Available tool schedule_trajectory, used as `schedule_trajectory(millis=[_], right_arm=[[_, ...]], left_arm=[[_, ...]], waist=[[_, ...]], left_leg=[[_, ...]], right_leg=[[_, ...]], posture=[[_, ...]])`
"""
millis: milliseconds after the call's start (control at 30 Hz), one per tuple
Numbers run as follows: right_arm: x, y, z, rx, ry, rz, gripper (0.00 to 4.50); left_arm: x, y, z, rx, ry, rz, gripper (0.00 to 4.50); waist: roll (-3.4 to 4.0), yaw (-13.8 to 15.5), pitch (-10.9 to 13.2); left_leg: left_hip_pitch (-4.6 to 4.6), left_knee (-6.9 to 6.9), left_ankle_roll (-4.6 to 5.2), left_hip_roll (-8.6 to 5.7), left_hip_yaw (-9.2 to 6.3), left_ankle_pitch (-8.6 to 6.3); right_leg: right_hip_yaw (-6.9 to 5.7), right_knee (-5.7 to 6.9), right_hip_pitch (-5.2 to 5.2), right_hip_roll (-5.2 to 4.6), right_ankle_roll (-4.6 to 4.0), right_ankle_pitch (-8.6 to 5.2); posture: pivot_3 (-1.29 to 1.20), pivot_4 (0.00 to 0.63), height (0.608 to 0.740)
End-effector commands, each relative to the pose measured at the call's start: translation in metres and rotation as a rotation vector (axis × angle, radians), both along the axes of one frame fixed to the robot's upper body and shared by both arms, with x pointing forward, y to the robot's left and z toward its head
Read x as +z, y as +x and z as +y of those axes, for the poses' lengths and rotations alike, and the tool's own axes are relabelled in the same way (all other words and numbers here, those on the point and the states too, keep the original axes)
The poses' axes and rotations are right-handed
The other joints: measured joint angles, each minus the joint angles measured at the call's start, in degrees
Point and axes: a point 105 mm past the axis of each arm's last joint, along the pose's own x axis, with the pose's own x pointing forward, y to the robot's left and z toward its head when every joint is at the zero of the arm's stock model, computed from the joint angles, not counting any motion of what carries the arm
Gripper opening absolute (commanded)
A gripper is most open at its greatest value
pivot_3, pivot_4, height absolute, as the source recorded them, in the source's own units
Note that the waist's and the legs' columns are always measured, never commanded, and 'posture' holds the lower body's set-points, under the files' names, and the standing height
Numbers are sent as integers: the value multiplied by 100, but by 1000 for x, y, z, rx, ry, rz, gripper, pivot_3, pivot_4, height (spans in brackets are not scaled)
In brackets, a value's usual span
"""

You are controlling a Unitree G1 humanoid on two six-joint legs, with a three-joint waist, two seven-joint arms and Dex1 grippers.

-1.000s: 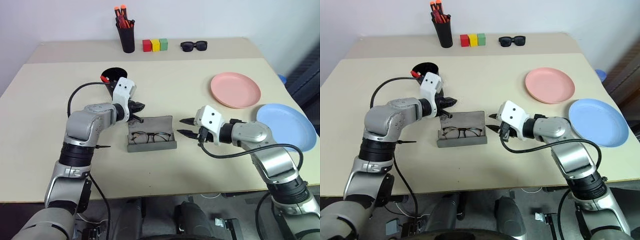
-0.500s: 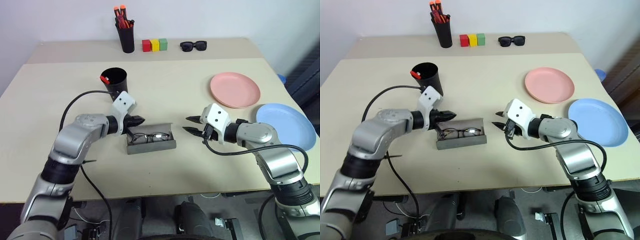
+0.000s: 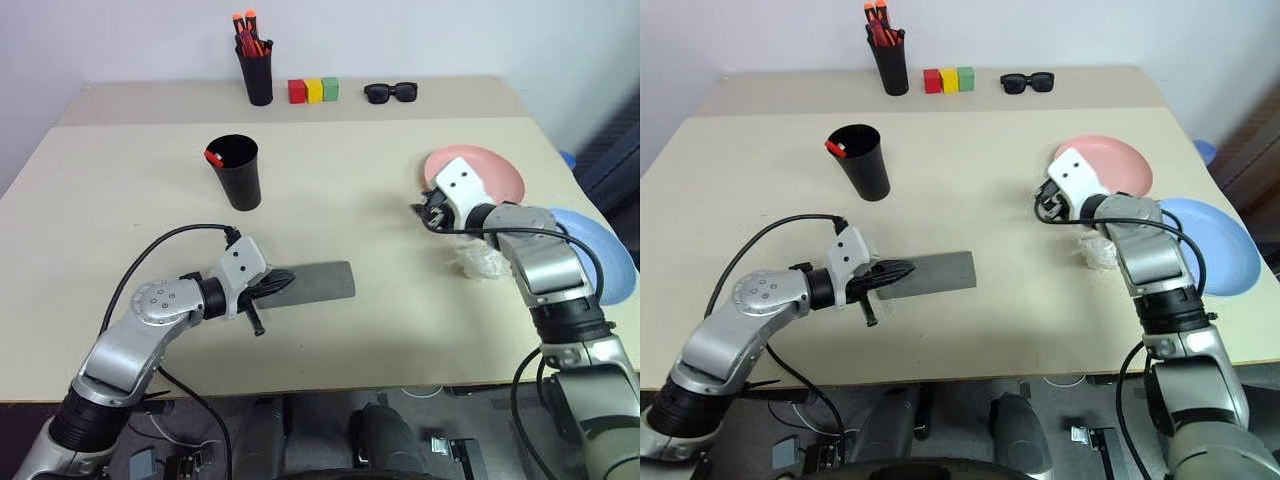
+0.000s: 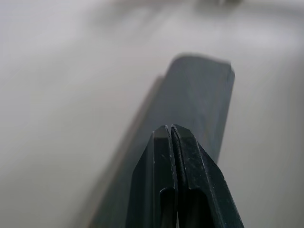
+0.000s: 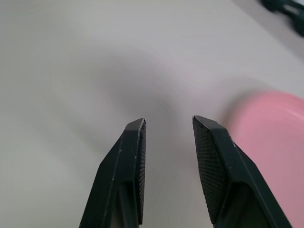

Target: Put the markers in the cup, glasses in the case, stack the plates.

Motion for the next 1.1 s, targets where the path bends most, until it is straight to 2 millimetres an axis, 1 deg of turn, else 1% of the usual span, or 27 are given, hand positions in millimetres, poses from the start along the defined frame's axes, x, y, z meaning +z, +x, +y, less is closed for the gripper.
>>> schedule_trajectory(millis=[33,100,200,367,433,500,533,600,667,733,800,900,933,967,1000,1033,1100], right_arm=[[5,15,-18,-49,-172,-85,1509],[3,22,-25,-70,-217,-96,1509],[-5,29,-32,-87,-270,-81,1509],[-13,35,-38,-112,-279,-58,1509],[-15,36,-39,-115,-268,-48,985],[-14,36,-38,-108,-263,-49,228],[-13,35,-38,-103,-263,-52,41],[-10,33,-37,-86,-270,-68,41],[-2,30,-34,-56,-290,-110,41],[11,23,-32,-25,-306,-163,41],[28,13,-36,-22,-326,-222,41],[37,4,-40,-29,-332,-245,41],[43,-9,-53,-57,-322,-235,41],[48,-19,-62,-75,-317,-228,41],[52,-34,-75,-97,-322,-210,41],[54,-49,-86,-113,-329,-182,41],[49,-74,-101,-145,-309,-115,41]], left_arm=[[19,-5,3,-19,-43,-125,23],[20,-8,5,-20,-51,-140,23],[24,-10,10,-9,-61,-151,23],[25,-11,13,8,-66,-159,23],[26,-12,13,12,-72,-162,0],[27,-13,13,12,-75,-162,0],[26,-13,12,12,-76,-161,0],[26,-13,10,10,-78,-160,0],[26,-11,9,6,-84,-161,0],[27,-9,7,5,-91,-170,0],[30,-5,5,6,-104,-184,0],[32,-2,3,6,-117,-192,0],[33,0,-2,-14,-129,-190,0],[33,0,-6,-29,-138,-189,0],[33,1,-12,-55,-147,-183,0],[31,2,-17,-82,-147,-176,0],[28,3,-23,-124,-142,-163,0]], waist=[[0,-25,0],[2,-39,1],[2,-37,1],[2,-24,1],[2,-19,1],[3,-20,1],[3,-22,1],[3,-21,1],[3,-16,1],[3,-9,1],[4,9,2],[5,3,2],[7,9,2],[7,42,1],[8,109,1],[12,157,-1],[13,198,-2]], left_leg=[[0,-2,1,0,14,0],[2,-3,3,6,47,-2],[5,-1,5,9,59,-3],[6,2,8,10,64,-5],[6,3,8,10,65,-5],[6,3,8,10,65,-5],[6,3,9,10,65,-5],[7,3,9,11,66,-5],[7,3,9,11,66,-5],[6,3,9,11,65,-6],[6,4,10,11,66,-6],[5,6,11,11,66,-7],[6,6,11,11,66,-7],[6,6,11,11,65,-7],[5,6,11,11,64,-7],[4,6,13,11,64,-8],[2,8,17,9,64,-11]], right_leg=[[3,0,-3,0,1,0],[19,2,-10,3,2,1],[33,3,-14,6,8,4],[41,3,-14,7,14,8],[43,3,-14,7,15,9],[43,3,-14,7,15,9],[44,3,-14,7,15,9],[45,4,-14,8,15,9],[45,4,-14,8,16,9],[45,4,-14,8,16,9],[45,5,-15,8,16,9],[45,6,-14,8,19,11],[46,6,-14,8,20,11],[46,6,-14,8,20,11],[45,5,-11,8,20,11],[45,1,-11,10,20,11],[44,-4,-6,9,22,10]], posture=[[0,150,740],[0,150,740],[0,150,740],[0,150,740],[0,150,740],[0,150,740],[0,150,740],[0,150,740],[0,150,740],[0,150,740],[0,150,740],[0,150,740],[0,150,740],[0,150,740],[0,150,740],[0,150,740],[0,150,740]])
